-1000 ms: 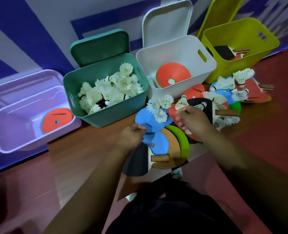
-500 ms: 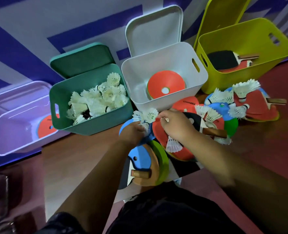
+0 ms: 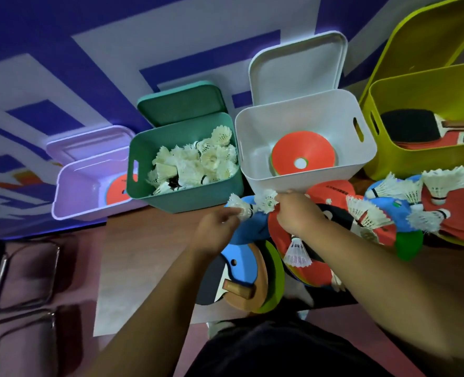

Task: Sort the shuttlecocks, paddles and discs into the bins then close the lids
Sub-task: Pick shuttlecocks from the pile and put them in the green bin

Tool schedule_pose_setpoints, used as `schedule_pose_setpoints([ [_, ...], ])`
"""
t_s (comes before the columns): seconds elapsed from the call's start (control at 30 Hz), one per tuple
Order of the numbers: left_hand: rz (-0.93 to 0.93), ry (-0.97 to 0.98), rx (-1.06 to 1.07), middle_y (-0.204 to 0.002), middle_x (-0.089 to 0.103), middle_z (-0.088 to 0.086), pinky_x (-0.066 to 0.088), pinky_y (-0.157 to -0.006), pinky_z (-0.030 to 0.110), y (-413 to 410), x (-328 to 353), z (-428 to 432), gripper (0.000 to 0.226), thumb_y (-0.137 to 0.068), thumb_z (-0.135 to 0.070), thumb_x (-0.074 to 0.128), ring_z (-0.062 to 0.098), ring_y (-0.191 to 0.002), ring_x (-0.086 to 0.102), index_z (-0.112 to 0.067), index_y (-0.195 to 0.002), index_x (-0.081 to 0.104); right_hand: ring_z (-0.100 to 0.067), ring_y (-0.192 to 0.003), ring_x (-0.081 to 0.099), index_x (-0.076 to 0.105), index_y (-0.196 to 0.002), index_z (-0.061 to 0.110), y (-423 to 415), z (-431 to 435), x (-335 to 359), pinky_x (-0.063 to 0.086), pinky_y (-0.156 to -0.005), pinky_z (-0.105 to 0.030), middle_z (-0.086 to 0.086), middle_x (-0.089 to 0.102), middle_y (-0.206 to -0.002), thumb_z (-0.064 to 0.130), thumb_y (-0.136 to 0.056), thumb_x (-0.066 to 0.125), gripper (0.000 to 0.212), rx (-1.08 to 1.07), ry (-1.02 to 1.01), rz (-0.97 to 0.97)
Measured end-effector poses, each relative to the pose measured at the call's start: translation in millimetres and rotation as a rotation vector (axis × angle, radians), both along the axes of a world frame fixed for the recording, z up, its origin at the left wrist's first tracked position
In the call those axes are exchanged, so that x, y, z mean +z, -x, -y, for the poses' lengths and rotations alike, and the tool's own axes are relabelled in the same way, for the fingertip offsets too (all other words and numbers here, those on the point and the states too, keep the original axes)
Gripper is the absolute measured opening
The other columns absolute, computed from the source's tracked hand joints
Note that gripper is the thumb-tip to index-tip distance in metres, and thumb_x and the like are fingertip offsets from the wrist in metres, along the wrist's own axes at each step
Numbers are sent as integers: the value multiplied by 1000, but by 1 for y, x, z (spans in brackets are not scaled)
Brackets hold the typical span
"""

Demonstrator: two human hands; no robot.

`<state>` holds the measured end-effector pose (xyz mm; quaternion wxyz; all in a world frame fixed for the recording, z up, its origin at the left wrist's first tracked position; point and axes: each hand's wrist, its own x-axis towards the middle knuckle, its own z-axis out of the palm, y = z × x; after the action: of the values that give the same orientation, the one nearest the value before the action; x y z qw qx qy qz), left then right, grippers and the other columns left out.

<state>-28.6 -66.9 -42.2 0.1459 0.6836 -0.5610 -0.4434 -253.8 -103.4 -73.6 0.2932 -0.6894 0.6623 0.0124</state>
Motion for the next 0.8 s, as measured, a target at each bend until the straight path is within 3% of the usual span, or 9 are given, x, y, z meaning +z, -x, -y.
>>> schedule_pose_setpoints([
  [0.1,-84,57,106,-110,76,-13,49,-83,12,-14,15,-11,24,-100,-40,69,2,-105,68,-26,-117,78,-36,-97,64,65,-92,12,-12,1,4,53,-77,-39,-9,58,-103,2,-86,57,13,-12,54,56],
  [0.17,-139,68,170,-100,77,-8,50,-70,8,-23,21,-17,23,-95,-45,75,0,-89,69,-28,-110,77,-35,-94,62,67,-91,11,-19,-1,4,53,-75,-39,-8,58,-102,3,-87,60,12,-15,104,98],
  [0.27,-108,147,230,-87,74,-5,47,-62,13,-35,26,-23,26,-90,-42,81,2,-71,63,-22,-105,74,-32,-95,65,72,-106,9,-29,-2,4,58,-83,-44,-9,62,-110,7,-92,65,16,-13,150,115],
  [0.37,-67,233,276,-65,58,-12,40,-58,25,-44,29,-27,22,-92,-37,80,4,-59,49,-19,-85,68,-34,-91,67,65,-90,9,-38,-1,4,57,-74,-38,-10,63,-102,3,-91,63,6,28,168,24],
  [0.43,-108,262,297,-58,53,-14,38,-57,26,-49,35,-28,27,-93,-33,79,4,-56,46,-20,-77,63,-36,-89,67,54,-83,13,-40,-1,5,49,-67,-35,-12,63,-98,-1,-91,59,17,43,159,-40],
  [0.57,-150,276,292,-59,51,-13,37,-58,30,-64,47,-25,28,-92,-36,79,8,-57,44,-18,-79,62,-35,-87,65,61,-91,13,-40,-4,2,57,-72,-42,-8,59,-100,6,-93,59,7,22,177,-6],
  [0.67,-153,314,276,-62,51,-11,38,-59,30,-79,59,-15,29,-93,-39,77,8,-59,45,-18,-80,61,-30,-77,60,64,-96,27,-46,-13,0,58,-69,-45,0,49,-101,21,-96,60,6,35,185,61],
  [0.8,-121,388,293,-56,48,-16,35,-53,22,-101,78,14,30,-94,-38,76,5,-55,42,-23,-76,57,-23,-83,59,65,-119,37,-54,-19,-6,56,-73,-41,4,47,-110,24,-99,59,24,124,99,99],
])
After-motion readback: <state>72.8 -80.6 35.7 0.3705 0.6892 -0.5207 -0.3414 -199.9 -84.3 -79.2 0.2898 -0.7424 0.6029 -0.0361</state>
